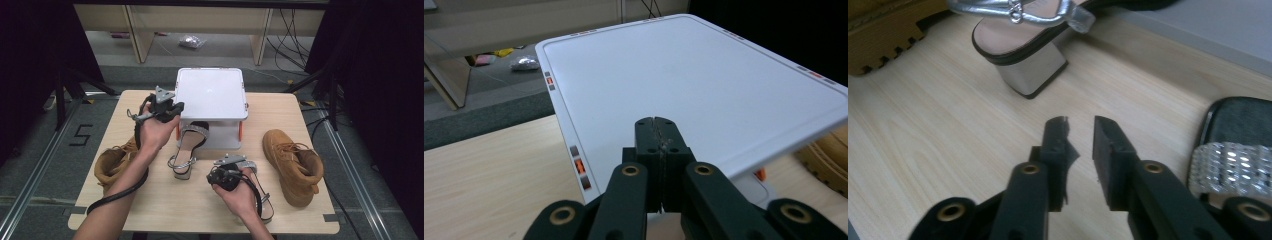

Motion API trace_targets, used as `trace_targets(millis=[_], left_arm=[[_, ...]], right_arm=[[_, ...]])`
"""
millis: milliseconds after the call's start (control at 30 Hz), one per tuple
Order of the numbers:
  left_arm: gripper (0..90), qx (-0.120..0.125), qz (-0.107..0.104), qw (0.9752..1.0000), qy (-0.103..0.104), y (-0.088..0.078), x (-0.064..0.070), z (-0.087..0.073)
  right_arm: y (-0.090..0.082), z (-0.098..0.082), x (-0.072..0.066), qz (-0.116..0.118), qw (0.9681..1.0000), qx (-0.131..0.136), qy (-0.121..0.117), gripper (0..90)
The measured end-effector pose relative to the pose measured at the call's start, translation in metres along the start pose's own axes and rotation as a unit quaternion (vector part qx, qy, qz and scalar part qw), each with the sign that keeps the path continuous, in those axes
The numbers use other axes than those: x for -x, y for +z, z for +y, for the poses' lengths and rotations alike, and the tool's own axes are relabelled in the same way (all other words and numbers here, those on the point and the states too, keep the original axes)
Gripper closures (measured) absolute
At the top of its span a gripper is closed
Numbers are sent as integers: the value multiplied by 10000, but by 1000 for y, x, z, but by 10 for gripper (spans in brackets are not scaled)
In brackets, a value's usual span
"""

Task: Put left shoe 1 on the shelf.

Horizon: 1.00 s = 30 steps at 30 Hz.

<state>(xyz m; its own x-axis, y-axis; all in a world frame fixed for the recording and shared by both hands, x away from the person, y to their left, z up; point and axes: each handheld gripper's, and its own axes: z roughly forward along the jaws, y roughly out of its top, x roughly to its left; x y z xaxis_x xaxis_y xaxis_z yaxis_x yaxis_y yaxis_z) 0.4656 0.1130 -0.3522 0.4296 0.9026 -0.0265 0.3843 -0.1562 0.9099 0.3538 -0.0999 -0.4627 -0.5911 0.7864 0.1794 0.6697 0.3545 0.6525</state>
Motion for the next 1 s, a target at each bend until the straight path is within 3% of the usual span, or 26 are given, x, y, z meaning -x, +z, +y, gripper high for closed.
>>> trace_targets(millis=[133,367,533,700,800,833,867,900,933,1000], left_arm=[[895,-85,135,9998,92,19,-1,4],[895,-271,236,9993,129,31,-5,-7],[896,-265,227,9993,111,34,-10,-10],[897,-141,176,9997,41,36,-11,-12],[898,-136,204,9997,95,36,-10,-13],[898,-145,213,9996,102,36,-10,-13],[898,-145,215,9996,106,36,-10,-13],[898,-142,227,9996,109,36,-9,-12],[898,-150,229,9996,111,36,-9,-12],[898,-175,212,9996,107,36,-10,-12]], right_arm=[[5,2,-5,36,9999,45,-139,835],[13,4,-13,99,9995,114,-282,854],[21,4,-18,132,9993,204,-297,853],[24,8,-15,188,9990,97,-382,850],[30,9,-15,211,9985,273,-421,847],[29,9,-18,226,9994,89,-256,846],[29,9,-18,230,9993,88,-272,845],[33,8,-19,210,9988,278,-352,845],[30,9,-20,246,9991,120,-320,845],[32,8,-21,259,9987,205,-382,845]])
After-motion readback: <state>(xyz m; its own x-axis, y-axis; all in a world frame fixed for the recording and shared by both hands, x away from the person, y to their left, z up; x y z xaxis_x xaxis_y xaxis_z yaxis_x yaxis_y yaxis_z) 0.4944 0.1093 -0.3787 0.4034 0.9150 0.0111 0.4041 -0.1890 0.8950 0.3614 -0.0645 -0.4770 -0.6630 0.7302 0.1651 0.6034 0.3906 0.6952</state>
